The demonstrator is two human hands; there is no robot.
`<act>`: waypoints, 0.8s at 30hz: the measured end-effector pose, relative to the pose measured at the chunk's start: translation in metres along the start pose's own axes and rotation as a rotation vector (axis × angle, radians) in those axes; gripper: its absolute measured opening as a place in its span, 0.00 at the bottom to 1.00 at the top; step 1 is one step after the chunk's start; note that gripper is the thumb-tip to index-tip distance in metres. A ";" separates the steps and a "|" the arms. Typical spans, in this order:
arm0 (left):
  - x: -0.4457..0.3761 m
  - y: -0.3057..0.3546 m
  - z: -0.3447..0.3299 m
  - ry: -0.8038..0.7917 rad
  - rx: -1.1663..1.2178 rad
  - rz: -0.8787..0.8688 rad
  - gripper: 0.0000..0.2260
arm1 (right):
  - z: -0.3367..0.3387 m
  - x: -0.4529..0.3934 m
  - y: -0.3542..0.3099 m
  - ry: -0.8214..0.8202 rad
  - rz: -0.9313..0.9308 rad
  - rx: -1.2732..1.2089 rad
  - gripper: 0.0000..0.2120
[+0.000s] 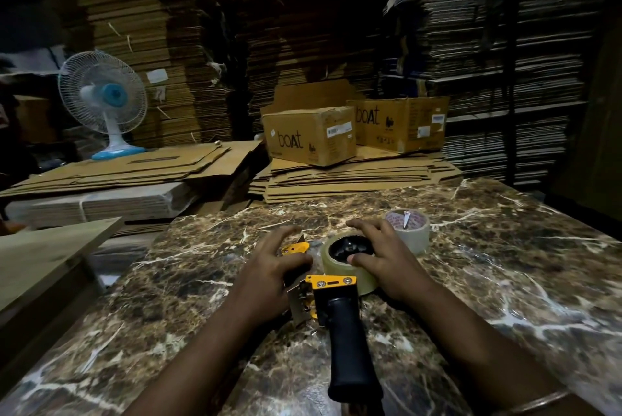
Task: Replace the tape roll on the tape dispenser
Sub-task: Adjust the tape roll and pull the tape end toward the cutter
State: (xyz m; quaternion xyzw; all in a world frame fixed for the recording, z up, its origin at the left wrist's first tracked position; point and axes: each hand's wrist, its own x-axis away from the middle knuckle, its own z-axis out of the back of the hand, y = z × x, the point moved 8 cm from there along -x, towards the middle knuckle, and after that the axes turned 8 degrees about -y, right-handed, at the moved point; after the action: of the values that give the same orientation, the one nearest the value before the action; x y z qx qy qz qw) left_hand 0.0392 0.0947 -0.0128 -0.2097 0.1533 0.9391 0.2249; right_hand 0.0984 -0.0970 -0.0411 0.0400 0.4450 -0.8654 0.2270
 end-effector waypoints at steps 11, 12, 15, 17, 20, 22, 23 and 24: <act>0.021 0.001 0.001 0.050 0.051 -0.164 0.09 | -0.004 -0.002 0.005 0.003 -0.061 0.114 0.32; 0.025 0.000 0.005 0.074 0.052 -0.138 0.11 | -0.003 -0.001 0.006 0.013 -0.071 0.127 0.32; 0.038 -0.005 0.017 0.129 0.047 -0.048 0.09 | 0.000 0.000 0.004 0.046 -0.093 0.195 0.29; 0.045 -0.006 0.016 0.092 0.040 -0.018 0.02 | -0.001 0.000 -0.002 0.062 -0.068 0.225 0.27; 0.051 -0.005 0.011 0.007 0.043 0.029 0.04 | -0.005 0.005 -0.020 0.045 0.029 0.188 0.30; 0.051 -0.004 0.012 -0.015 0.089 0.047 0.06 | -0.010 0.010 -0.037 0.000 0.122 0.153 0.33; 0.050 -0.005 0.013 -0.020 0.124 0.058 0.06 | -0.013 0.013 -0.044 -0.029 0.161 0.153 0.34; 0.049 -0.006 0.014 -0.022 0.161 0.068 0.07 | -0.016 0.015 -0.051 -0.056 0.194 0.178 0.35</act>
State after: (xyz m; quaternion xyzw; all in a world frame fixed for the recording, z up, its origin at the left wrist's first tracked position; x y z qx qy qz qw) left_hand -0.0024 0.1228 -0.0248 -0.1753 0.2330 0.9330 0.2107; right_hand 0.0610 -0.0640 -0.0166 0.0789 0.3539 -0.8762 0.3176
